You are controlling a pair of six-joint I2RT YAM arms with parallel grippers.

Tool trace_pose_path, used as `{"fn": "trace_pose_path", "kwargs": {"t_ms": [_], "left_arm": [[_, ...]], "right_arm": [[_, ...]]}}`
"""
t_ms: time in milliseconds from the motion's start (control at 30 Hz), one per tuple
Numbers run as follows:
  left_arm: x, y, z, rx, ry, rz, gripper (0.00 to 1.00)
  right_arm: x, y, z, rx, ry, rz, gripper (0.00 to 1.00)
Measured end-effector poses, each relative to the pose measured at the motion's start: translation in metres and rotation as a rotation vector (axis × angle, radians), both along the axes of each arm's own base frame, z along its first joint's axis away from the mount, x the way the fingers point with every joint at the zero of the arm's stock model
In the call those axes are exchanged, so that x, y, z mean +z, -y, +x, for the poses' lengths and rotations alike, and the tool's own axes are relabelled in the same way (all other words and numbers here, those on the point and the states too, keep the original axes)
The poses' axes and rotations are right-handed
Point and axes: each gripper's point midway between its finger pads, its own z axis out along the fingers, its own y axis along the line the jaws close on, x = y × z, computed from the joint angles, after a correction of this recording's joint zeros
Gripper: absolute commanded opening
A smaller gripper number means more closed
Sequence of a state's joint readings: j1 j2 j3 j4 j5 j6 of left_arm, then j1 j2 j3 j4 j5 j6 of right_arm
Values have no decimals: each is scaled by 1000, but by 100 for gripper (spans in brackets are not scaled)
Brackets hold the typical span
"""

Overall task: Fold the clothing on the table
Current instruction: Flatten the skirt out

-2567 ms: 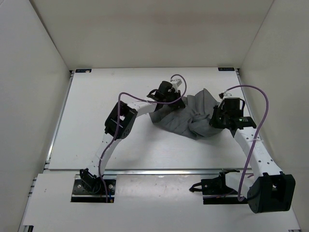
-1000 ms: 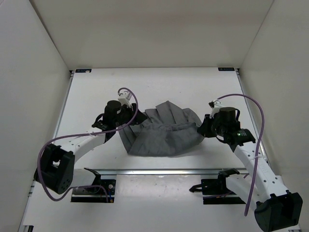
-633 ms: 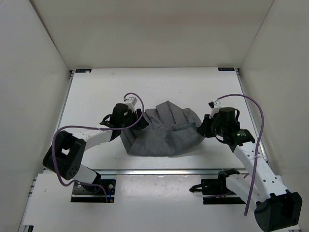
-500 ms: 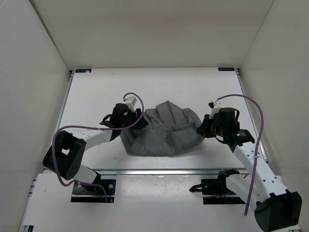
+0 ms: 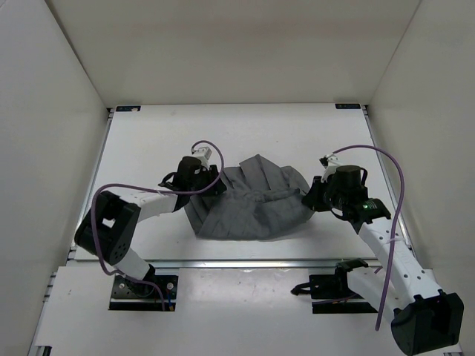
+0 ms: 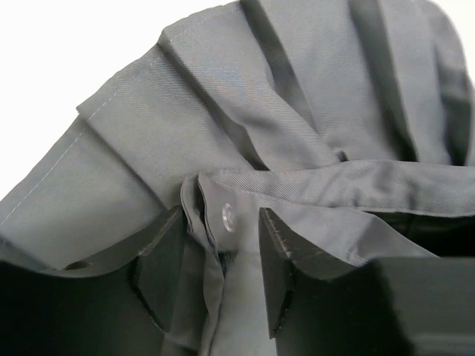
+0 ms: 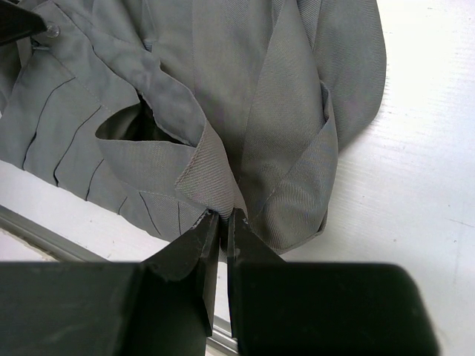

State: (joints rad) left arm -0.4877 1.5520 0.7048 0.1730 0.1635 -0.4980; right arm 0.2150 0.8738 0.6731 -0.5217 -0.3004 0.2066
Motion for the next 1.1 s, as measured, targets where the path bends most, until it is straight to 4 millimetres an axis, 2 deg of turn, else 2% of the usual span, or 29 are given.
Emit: {"fn": "trace_pose_path", "kwargs": {"t_ms": [167,333,433,500,533,567,700,767,833,900,933,1000,1100], "left_arm": [[-16,5,-1,-13,-36,20,51],[-18,11,0,-24,-40,21,47],[-18,14,1,-23,-35,10,29],[-18,15,3,-19,-31,2,9],[-17,16,4,-18,-30,-3,3],[-16,16,4,-20,-27,-5,0],[-10,19,6,-35,-11,-30,0],[0,18,5,-41,-2,-48,0],[26,13,5,-38,34,-74,0],[71,4,6,-26,120,-106,0],[100,-1,8,-17,183,-129,0],[172,-16,8,8,347,-191,0],[267,-41,-11,39,580,-280,0]], "right_arm": [[0,0,0,1,-1,2,0],[0,0,0,0,-3,6,0],[0,0,0,2,-4,7,0],[-1,0,0,3,-3,8,0],[-2,0,0,3,-5,7,0],[-2,-1,0,5,-6,7,0],[-2,-3,-1,17,-6,10,1],[-1,-3,-2,24,-3,6,0],[4,-2,-3,31,2,-3,0],[22,1,0,33,40,-1,0],[39,3,4,29,82,6,0],[75,8,11,16,180,26,0],[137,12,13,24,362,67,0]]}}
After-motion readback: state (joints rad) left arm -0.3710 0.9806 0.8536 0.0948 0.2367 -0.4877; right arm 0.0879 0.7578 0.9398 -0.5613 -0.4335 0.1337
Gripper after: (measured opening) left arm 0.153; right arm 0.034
